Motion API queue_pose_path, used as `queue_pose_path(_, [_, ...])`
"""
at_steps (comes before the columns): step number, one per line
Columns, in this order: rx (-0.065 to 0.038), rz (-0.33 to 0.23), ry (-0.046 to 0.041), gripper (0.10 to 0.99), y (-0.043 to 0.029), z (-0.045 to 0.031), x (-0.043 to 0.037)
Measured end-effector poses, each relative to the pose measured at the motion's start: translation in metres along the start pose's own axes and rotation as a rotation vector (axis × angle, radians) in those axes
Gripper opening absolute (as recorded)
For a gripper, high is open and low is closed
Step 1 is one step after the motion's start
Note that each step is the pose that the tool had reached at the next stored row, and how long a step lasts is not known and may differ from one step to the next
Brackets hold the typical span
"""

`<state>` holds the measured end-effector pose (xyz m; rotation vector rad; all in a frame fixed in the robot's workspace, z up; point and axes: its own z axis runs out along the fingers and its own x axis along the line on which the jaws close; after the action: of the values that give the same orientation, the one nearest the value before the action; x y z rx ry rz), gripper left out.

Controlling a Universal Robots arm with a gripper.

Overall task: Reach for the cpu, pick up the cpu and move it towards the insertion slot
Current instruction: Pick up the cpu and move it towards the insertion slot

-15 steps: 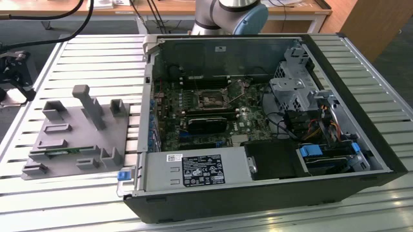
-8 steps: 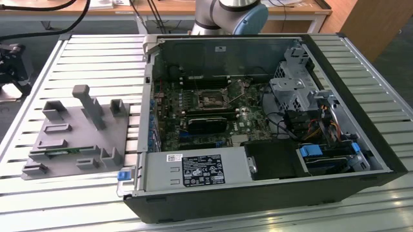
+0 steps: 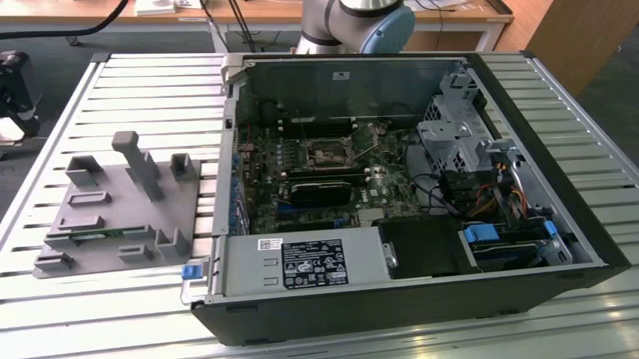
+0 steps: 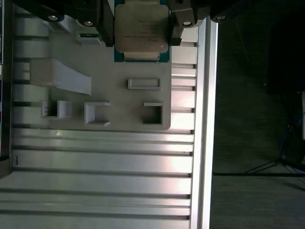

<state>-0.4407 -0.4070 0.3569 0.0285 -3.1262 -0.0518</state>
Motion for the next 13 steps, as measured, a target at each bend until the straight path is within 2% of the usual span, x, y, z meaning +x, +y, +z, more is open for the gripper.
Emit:
queue_pose_path(4, [0.0, 0.0, 0.0, 0.545, 0.001, -0.0124, 0.0002])
queue_pose_path(10, [0.0, 0.0, 0.0, 0.545, 0.0019, -0.036, 0.0005])
queue_pose_path(13, [0.0, 0.001, -0.0001, 0.545, 0.0021, -0.0398, -0.0012])
